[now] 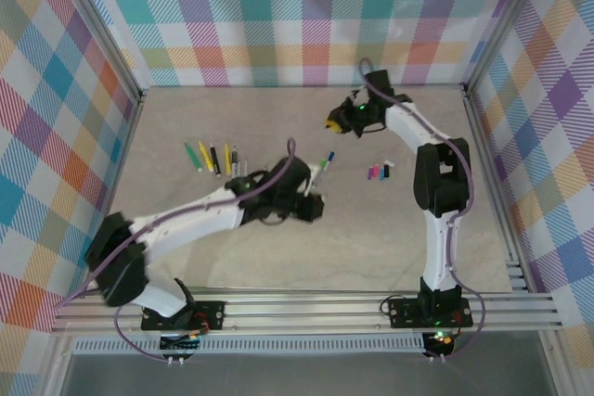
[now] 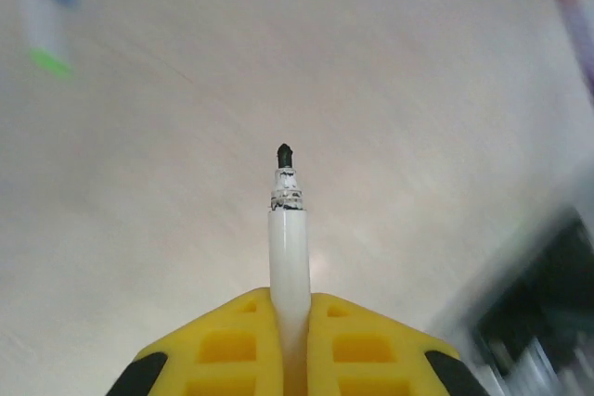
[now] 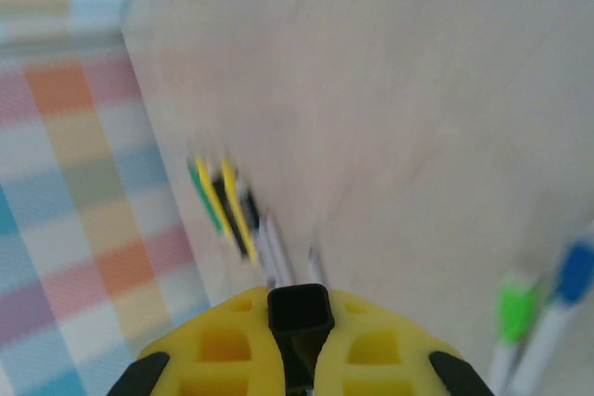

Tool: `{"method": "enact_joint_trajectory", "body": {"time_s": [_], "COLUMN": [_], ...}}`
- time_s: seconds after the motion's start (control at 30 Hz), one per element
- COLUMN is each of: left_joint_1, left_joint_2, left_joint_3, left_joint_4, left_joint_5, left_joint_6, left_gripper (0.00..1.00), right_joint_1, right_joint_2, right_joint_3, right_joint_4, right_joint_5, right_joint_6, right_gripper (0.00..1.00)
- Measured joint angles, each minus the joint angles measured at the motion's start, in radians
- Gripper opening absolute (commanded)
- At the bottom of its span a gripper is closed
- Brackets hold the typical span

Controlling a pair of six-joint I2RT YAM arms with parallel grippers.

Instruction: Open the pen caps

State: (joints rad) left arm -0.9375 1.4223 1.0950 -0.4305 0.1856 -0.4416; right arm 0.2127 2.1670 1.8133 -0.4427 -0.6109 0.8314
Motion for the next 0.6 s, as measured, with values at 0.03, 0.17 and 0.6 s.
{"method": "enact_joint_trajectory", "body": {"time_s": [0.03,0.17,0.6], "left_joint_1": [-0.006,0.06,0.267], "left_joint_2": [-0.037,-0.084,0.103], "left_joint_3": [-0.006,0.009,0.123], "left_joint_4": [-0.023,-0.086,-0.169], "left_joint_5": [0.017,-0.009,-0.181], "left_joint_6": [0.0,0.013,0.1], "left_gripper": [0.0,0.0,0.0], "right_joint_1": [-0.035,-0.089,-0.01], "right_joint_2": [-0.003,-0.031,-0.242], "right_joint_3": [0.002,-0.027,-0.324], "right_joint_4": [0.009,0.035,-0.008], "right_joint_5": [0.019,0.076,0.252], "right_joint_6": [0.0,-0.002,-0.144], "right_gripper": [0.0,0.0,0.0]}}
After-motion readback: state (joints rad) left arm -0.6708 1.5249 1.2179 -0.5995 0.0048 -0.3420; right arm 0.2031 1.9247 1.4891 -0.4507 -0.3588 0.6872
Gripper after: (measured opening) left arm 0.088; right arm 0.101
